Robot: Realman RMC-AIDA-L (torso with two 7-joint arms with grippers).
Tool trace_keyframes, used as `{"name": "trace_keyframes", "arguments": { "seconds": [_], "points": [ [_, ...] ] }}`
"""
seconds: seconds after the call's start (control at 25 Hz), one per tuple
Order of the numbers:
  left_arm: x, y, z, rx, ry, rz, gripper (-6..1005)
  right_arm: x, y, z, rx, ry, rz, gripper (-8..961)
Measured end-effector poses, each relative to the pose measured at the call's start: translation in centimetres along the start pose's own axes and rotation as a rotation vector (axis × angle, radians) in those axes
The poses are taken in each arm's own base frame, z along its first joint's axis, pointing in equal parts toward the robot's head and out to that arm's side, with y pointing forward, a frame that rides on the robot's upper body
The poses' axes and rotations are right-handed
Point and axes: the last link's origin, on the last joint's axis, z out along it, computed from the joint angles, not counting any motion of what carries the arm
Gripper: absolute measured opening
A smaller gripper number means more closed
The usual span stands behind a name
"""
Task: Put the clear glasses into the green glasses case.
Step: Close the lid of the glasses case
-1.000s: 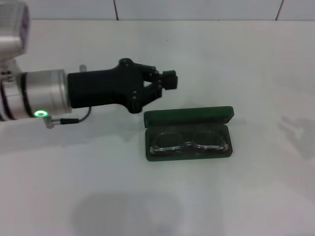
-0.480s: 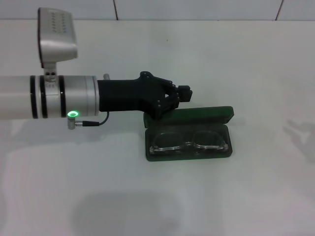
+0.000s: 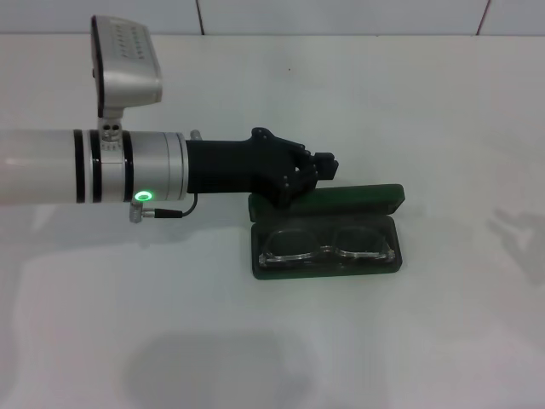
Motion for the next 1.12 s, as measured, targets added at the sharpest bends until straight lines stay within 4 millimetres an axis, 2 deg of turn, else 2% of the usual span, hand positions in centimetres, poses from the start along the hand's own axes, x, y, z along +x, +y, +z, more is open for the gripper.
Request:
{"name": "trace_keyframes", "arguments": {
  "seconds": [0.36, 0.76, 1.12],
  "points": [
    [-0.9, 0.1, 1.1, 0.002, -0.053, -0.006, 87, 0.0, 0.0, 0.1, 0.000, 0.002, 0.001, 146],
    [-1.0, 0.1, 1.1, 0.006, -0.058, -0.005, 89, 0.3, 0.0, 0.6, -0.005, -0.002, 0.008, 146],
    [-0.7, 0.0, 0.9, 0.013, -0.041, -0.003, 88, 0.1, 0.1, 2.4, -0.054, -0.036, 0.000, 139]
  ]
}}
